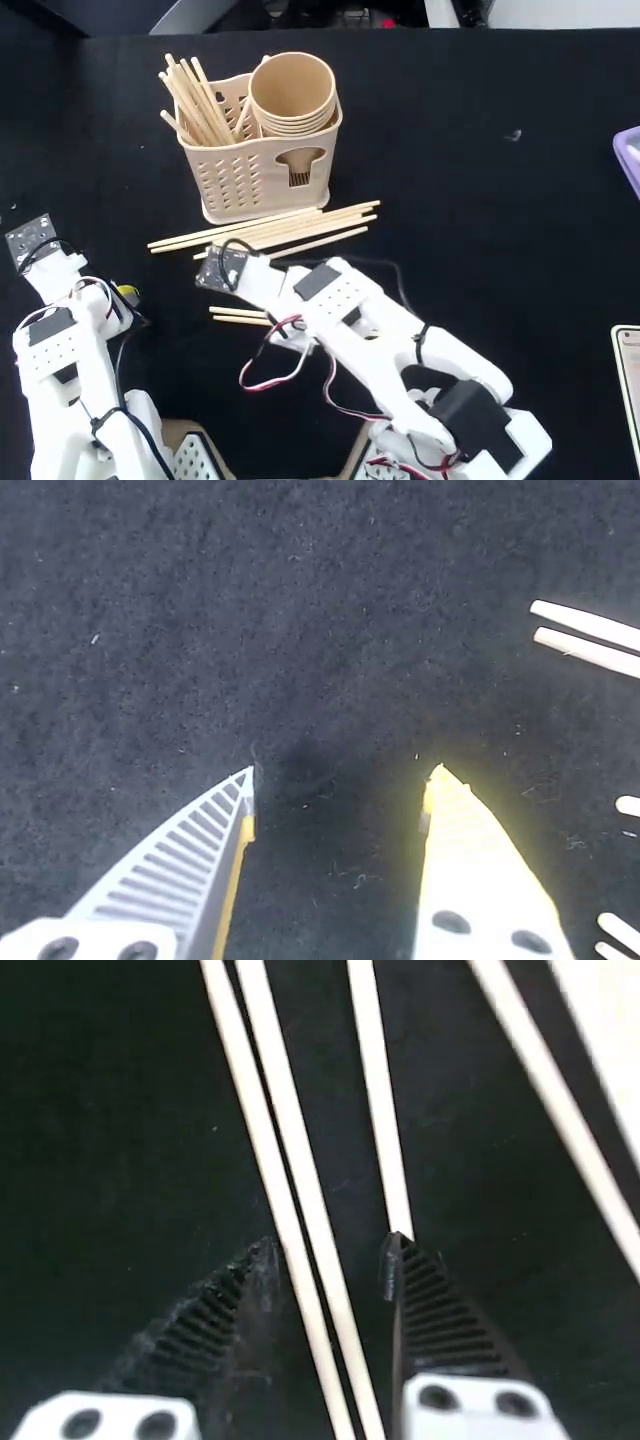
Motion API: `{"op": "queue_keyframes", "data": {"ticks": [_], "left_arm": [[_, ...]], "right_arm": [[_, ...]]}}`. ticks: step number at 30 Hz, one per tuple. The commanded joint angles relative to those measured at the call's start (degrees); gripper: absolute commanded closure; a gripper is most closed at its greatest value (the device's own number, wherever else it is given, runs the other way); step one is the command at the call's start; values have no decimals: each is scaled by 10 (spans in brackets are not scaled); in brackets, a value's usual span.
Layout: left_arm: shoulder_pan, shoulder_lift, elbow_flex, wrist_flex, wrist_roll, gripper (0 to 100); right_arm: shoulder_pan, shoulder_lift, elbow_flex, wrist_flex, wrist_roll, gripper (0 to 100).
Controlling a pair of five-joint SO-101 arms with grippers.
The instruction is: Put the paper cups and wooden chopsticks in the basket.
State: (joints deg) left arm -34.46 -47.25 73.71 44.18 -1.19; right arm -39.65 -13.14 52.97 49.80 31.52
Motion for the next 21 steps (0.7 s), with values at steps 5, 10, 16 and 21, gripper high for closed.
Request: {"op": "queue_keyframes", "data": {"ticks": [5,10,16,21], "left_arm": [[6,-5,-4,-8,-4,730],[6,-5,0,-9,-5,730],[6,-5,0,-9,-5,730],[6,-5,0,-9,-5,730]], "right_arm": [[-8,0,-3,-11,-2,828],[-9,-1,-22,-6,-6,828],[-10,-1,-18,-6,-6,829],[-14,0,0,-11,-2,898]]}}
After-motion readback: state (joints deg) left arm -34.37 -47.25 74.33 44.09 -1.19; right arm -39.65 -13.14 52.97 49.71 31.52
